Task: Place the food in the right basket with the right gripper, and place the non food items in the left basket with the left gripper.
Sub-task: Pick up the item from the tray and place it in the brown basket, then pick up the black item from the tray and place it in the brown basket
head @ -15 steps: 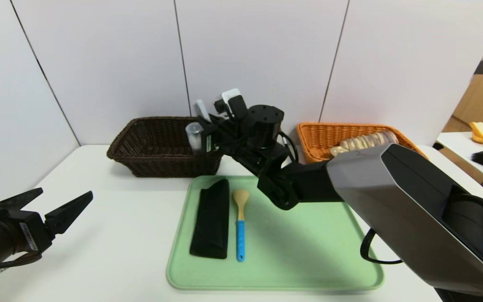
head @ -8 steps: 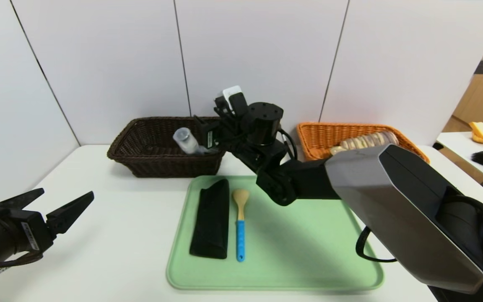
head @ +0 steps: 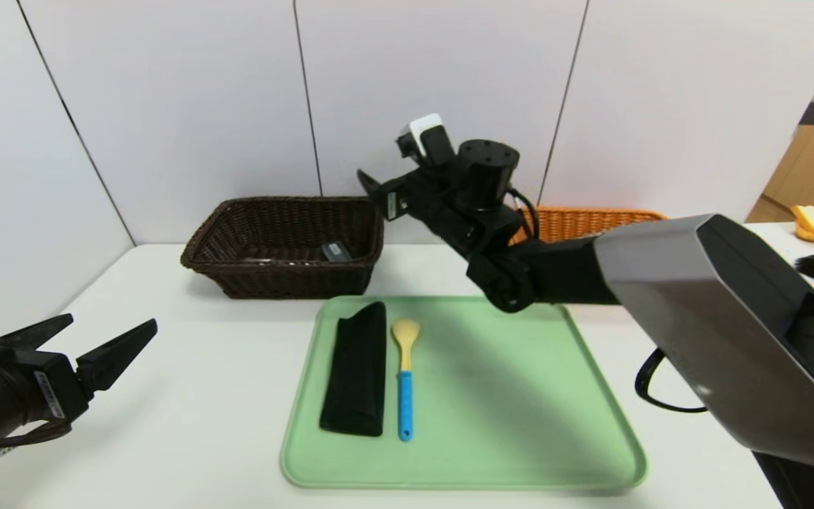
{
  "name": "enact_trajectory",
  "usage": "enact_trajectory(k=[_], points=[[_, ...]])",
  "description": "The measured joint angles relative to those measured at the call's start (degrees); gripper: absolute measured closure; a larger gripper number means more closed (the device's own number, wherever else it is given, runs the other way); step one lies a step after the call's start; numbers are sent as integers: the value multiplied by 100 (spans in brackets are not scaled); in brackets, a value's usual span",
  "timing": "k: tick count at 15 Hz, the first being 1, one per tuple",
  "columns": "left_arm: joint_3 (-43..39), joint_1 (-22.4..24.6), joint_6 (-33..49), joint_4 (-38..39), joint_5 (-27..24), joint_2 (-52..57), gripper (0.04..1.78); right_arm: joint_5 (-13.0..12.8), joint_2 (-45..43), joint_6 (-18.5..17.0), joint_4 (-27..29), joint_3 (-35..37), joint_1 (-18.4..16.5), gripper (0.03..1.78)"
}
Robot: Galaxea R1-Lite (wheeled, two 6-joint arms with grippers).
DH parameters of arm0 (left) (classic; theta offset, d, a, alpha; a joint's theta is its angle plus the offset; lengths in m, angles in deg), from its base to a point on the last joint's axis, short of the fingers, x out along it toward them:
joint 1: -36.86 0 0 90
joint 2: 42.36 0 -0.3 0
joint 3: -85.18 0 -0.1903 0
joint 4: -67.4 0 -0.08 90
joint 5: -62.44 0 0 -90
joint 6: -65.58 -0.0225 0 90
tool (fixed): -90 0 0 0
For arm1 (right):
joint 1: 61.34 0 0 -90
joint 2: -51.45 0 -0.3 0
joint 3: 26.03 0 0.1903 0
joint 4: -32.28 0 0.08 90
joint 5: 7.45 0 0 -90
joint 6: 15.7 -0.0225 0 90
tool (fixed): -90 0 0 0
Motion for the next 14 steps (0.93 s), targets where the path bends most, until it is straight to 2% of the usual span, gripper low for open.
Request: enact_trajectory(k=[2, 5, 11, 14], points=[[20, -2, -4, 2, -7, -2, 13, -5, -351, 255, 55, 99, -441, 29], [59, -6, -9, 7, -11, -2, 13, -59, -1097, 295, 218, 735, -1142, 23], [254, -22, -26, 0, -27, -102, 13, -341, -3193, 141, 444, 3541, -2445, 16], [354, -173, -28, 0, -20, -236, 13, -380, -4257, -27, 441, 5047, -2859, 14]])
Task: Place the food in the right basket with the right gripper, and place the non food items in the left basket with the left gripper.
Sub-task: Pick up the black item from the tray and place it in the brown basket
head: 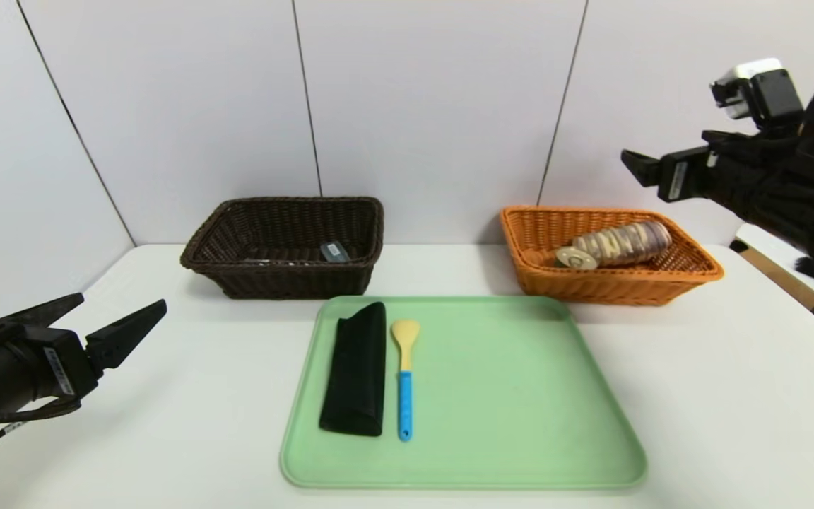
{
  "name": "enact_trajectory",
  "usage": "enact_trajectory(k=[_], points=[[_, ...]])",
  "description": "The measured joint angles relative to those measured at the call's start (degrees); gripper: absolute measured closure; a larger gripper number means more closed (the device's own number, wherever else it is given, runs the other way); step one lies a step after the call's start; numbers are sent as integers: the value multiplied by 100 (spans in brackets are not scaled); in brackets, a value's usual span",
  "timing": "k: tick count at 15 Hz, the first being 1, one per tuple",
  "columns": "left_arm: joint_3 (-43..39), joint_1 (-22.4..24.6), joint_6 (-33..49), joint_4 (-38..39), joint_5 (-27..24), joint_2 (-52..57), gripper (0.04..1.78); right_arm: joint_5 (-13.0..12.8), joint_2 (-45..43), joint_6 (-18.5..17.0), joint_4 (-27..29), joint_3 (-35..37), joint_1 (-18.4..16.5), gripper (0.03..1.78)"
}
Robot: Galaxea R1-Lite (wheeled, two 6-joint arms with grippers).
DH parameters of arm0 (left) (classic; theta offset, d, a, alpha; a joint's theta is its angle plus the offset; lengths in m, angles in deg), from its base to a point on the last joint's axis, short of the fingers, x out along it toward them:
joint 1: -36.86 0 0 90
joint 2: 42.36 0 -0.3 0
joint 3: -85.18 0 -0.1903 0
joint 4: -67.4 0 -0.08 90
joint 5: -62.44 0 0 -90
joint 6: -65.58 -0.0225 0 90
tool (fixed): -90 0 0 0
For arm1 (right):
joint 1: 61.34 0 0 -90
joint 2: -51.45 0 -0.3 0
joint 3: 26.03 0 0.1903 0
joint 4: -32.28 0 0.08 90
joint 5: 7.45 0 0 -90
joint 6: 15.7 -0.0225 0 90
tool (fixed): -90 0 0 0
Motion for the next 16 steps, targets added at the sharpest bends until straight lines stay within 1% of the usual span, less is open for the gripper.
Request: enact_trajectory(k=[2, 4, 6, 8, 9, 10, 11, 14, 16], points=[[72, -119, 0, 2, 0, -113, 13, -9, -708, -140, -9, 962, -221, 13], [146, -238, 11, 5, 0, -279, 13, -9, -1345, -373, -12, 1748, -332, 12], [319, -550, 13, 0, -2, -491, 13, -9, -1825, -555, -12, 2326, -455, 12], [780, -985, -16, -100, -10, -736, 13, -9, -2144, -590, -15, 2698, -550, 12], [1083, -1189, -28, -273, 6, -866, 13, -5, -2263, -592, -17, 2853, -586, 12], [1423, -1403, -59, -581, 9, -974, 13, -5, -2353, -588, -15, 2990, -611, 12], [1821, -1615, -91, -1092, 17, -1092, 13, 0, -2425, -590, -12, 3128, -619, 12], [3082, -2203, -110, -3123, 205, -1453, 13, 0, -2536, -590, -15, 3346, -630, 12], [3762, -2586, 55, -4307, 369, -1770, 13, 0, -2549, -588, -15, 3384, -633, 12]])
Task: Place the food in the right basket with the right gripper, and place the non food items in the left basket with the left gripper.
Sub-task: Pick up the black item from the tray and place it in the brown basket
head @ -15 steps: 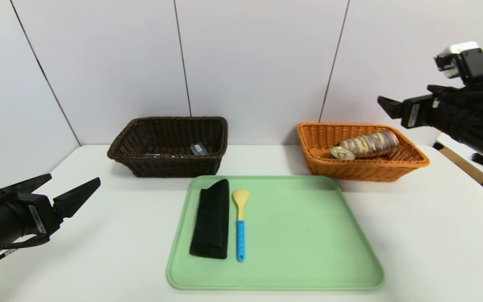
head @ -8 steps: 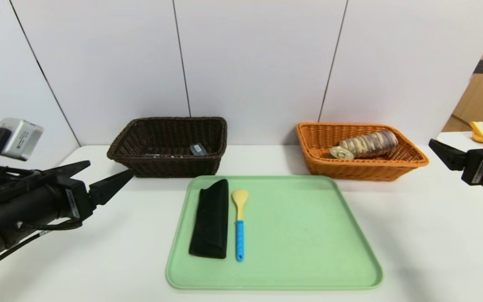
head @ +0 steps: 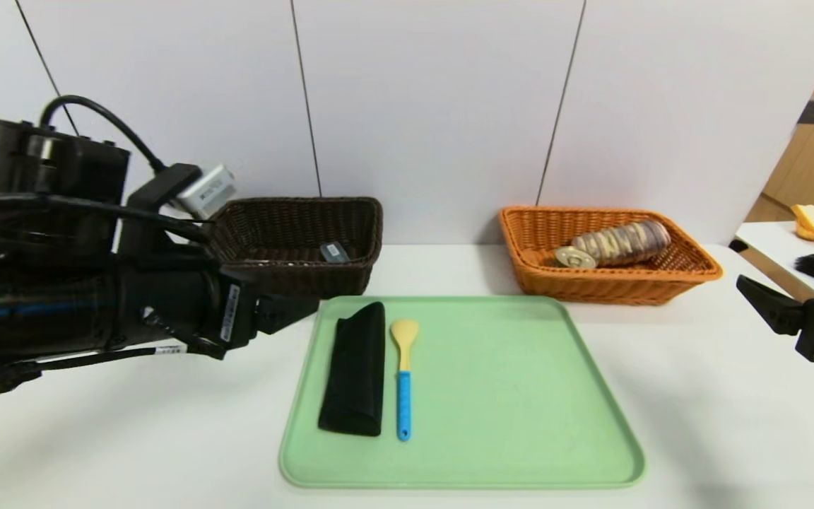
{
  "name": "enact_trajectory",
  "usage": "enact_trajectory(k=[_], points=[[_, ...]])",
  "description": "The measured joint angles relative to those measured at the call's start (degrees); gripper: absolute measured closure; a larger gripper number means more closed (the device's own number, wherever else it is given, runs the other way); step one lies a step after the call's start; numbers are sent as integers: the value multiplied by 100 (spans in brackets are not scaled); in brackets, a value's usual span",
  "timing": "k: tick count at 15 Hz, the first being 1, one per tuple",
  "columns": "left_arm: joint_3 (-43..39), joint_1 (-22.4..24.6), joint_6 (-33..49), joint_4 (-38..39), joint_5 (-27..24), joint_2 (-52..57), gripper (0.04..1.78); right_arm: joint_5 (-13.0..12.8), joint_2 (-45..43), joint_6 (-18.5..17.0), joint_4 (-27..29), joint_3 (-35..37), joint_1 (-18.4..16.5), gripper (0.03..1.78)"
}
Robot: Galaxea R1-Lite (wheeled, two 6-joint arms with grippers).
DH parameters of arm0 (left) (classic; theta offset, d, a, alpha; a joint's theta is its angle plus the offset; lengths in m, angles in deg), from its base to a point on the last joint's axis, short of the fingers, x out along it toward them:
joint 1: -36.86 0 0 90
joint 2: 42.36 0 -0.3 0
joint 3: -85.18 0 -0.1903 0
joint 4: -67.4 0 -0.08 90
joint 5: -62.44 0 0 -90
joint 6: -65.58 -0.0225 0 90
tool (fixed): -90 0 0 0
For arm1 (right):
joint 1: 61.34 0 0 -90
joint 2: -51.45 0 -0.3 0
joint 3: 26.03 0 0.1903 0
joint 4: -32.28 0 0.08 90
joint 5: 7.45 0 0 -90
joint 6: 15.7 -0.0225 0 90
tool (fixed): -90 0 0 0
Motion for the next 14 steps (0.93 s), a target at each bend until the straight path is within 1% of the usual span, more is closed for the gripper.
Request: enact_trajectory(k=[2, 4, 5, 8, 11, 14], points=[[552, -304, 334, -861, 65, -325, 13, 5, 0, 0, 6, 10, 2, 12], [998, -563, 805, -1250, 133, -669, 13, 2, -2, 0, 11, 26, 0, 12], [1108, -660, 976, -1276, 238, -835, 13, 2, -6, -2, 9, 45, 0, 12], [1211, -856, 1230, -1172, 672, -1329, 13, 0, -11, 13, 9, 95, -2, 12], [1163, -929, 1241, -813, 1030, -1737, 13, 9, -9, 41, -2, 105, 2, 12], [1103, -1012, 1250, -367, 1278, -2092, 13, 9, -6, 41, 0, 133, 9, 12]])
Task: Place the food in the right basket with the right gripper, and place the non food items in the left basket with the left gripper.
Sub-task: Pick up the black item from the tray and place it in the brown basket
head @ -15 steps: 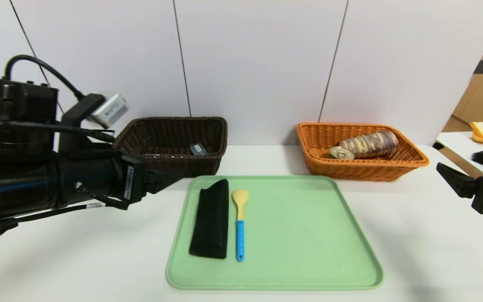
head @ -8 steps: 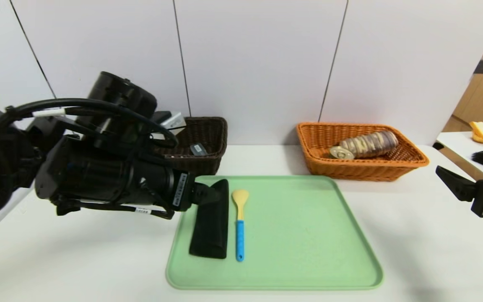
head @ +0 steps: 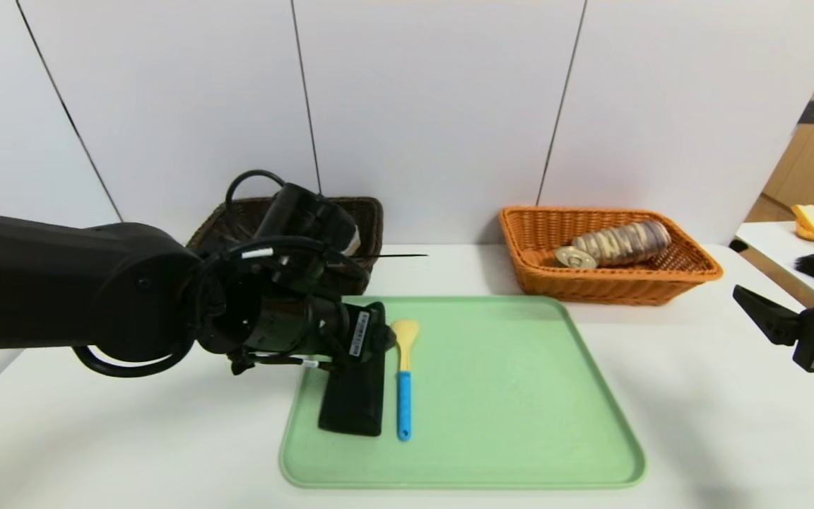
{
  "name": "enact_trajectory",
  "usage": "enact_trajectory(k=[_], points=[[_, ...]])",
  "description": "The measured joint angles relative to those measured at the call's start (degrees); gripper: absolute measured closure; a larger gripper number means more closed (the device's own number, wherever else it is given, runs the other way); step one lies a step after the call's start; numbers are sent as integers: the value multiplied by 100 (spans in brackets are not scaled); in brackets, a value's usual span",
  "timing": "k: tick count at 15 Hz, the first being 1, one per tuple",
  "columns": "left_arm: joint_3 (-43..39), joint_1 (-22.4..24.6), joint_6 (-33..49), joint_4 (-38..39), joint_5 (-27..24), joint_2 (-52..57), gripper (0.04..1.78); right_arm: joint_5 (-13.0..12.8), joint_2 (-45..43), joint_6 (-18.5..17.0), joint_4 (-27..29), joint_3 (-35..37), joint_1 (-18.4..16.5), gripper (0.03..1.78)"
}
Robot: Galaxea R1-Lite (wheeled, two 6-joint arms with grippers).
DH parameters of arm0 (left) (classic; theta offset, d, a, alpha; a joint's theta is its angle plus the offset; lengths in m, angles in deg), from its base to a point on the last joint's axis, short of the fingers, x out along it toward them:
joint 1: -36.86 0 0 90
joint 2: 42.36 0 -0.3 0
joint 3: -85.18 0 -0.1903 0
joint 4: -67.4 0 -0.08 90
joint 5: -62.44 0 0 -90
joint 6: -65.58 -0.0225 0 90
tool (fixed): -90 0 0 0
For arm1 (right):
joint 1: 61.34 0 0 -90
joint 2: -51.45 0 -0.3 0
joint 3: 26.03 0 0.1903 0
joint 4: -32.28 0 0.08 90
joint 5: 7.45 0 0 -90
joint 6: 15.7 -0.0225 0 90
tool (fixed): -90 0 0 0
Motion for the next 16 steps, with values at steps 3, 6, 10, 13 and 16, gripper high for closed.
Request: enact_trajectory(k=[3, 6, 10, 13, 16], points=[[-135, -26, 101, 282, 127, -310, 13, 0, 6, 2, 0, 4, 2, 12], [-389, -59, 44, 551, 395, -479, 13, 11, 6, 9, 0, 4, 2, 12], [-594, -74, 66, 584, 594, -584, 21, 11, -11, 9, 0, 20, 0, 12], [-638, -127, 71, 597, 646, -603, 67, 20, -13, 6, 0, 24, 2, 12], [-645, -155, 93, 595, 664, -603, 97, 28, -16, 2, 0, 28, 10, 12]])
